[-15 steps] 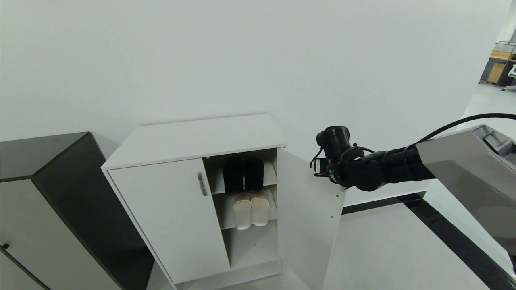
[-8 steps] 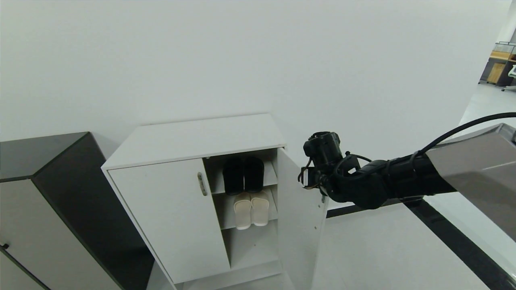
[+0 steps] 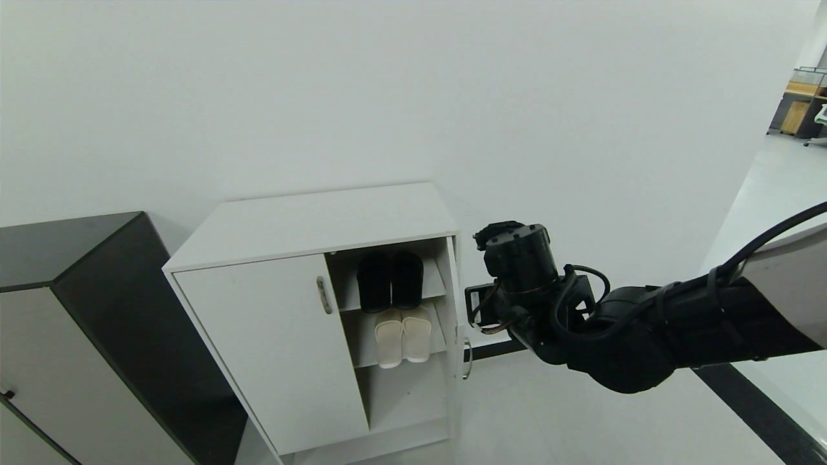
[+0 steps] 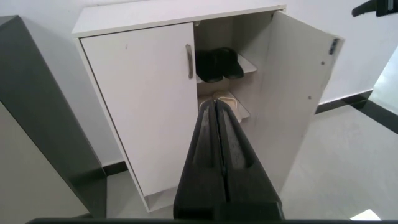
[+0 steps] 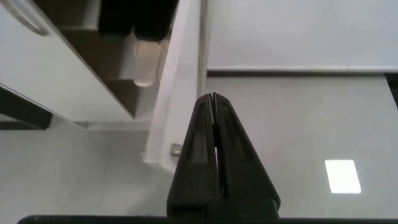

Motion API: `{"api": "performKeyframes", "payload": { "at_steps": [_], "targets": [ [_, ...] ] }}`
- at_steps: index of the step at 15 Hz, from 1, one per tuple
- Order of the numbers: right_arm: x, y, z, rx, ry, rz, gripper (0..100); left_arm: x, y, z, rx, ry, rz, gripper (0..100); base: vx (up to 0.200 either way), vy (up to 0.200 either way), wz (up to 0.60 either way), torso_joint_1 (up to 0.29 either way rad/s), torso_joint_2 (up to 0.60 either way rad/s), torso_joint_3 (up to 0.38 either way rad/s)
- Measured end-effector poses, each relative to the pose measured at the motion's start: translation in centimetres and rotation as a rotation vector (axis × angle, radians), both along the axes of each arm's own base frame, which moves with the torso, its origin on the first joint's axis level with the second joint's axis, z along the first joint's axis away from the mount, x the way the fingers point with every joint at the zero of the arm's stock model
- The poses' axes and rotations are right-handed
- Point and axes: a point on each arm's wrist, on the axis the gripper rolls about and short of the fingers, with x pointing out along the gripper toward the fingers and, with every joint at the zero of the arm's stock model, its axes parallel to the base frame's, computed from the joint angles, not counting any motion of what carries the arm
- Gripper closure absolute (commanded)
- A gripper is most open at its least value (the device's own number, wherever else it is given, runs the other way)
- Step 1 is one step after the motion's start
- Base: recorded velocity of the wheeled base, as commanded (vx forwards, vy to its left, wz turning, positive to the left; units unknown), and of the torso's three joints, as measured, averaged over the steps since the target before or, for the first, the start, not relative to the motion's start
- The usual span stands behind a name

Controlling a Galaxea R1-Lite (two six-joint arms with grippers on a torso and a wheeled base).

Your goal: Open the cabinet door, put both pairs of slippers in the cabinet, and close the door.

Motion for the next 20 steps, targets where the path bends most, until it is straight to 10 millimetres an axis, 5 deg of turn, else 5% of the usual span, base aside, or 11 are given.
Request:
{"api": "performKeyframes", "payload": {
  "at_steps": [4,11,20],
  "targets": [
    [-0.8,-0.2,-0.7,-0.025,-0.006,0.035,100,0.0,0.0,0.0,0.0,0.0,0.0,100,0.0,0.0,0.0,0.0,0.0,0.0],
    [-1.2,-0.1,-0.6,-0.019,-0.007,0.044,100,0.0,0.0,0.0,0.0,0.0,-0.001,100,0.0,0.0,0.6,0.001,0.0,0.002],
    [-1.3,-1.8,-0.1,-0.062,-0.06,-0.011,100,0.0,0.0,0.0,0.0,0.0,-0.001,100,0.0,0.0,0.0,0.0,0.0,0.0]
  ]
}}
